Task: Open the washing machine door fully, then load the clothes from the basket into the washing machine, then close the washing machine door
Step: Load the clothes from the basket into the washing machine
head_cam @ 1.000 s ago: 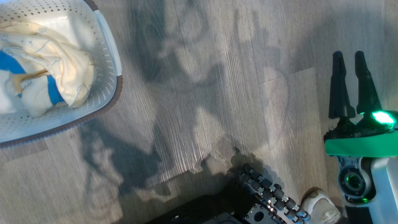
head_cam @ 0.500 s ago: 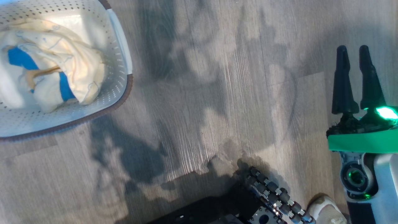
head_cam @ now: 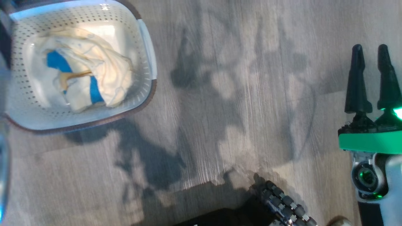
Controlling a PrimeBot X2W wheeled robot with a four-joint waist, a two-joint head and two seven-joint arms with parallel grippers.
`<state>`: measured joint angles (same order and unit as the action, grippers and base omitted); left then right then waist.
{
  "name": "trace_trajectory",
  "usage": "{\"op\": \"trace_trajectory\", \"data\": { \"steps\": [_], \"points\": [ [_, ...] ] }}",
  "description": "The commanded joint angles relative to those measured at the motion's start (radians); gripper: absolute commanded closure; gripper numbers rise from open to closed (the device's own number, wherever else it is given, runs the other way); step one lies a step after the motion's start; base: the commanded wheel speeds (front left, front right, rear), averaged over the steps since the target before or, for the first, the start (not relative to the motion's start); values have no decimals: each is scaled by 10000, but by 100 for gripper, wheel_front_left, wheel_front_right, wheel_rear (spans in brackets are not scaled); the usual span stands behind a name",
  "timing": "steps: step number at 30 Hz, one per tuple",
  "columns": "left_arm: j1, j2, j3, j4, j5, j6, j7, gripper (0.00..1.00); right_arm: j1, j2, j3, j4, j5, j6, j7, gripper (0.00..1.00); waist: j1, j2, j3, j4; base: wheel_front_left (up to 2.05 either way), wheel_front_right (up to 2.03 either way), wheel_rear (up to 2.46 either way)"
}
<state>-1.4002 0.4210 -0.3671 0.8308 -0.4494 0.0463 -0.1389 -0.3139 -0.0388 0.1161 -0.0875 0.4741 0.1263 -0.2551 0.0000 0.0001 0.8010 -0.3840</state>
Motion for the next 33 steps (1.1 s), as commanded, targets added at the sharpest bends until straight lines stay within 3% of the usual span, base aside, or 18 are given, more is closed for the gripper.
{"op": "trace_trajectory", "data": {
  "steps": [1, 8, 18, 25, 33],
  "points": [
    [465, 319, 160, -669, -53, 167, -191, 0, 348, -114, 20, -266, -156, 44, -67, 0, 0, -1, -277, 252, 0, 0, 0],
    [3051, 50, 99, -3240, -234, 891, -590, 0, 538, -114, -209, -200, -654, 44, -67, 0, 0, -1, -985, 775, 0, 0, 0],
    [6897, 242, 145, -7156, -202, 2388, -733, 0, 837, -114, -271, 20, -1422, 44, -67, 0, 0, -1, -2119, 1285, 0, 0, 0],
    [8872, 177, 103, -8480, -231, 3064, -861, 0, 1120, -114, -312, 209, -1908, 44, -67, 0, 0, -1, -2865, 1665, 0, 0, 0],
    [10617, -135, -196, -9058, -258, 3466, -1024, 0, 1507, -114, -382, 516, -2471, 44, -67, 0, 0, -1, -3837, 2213, 0, 0, 0]
  ]
}}
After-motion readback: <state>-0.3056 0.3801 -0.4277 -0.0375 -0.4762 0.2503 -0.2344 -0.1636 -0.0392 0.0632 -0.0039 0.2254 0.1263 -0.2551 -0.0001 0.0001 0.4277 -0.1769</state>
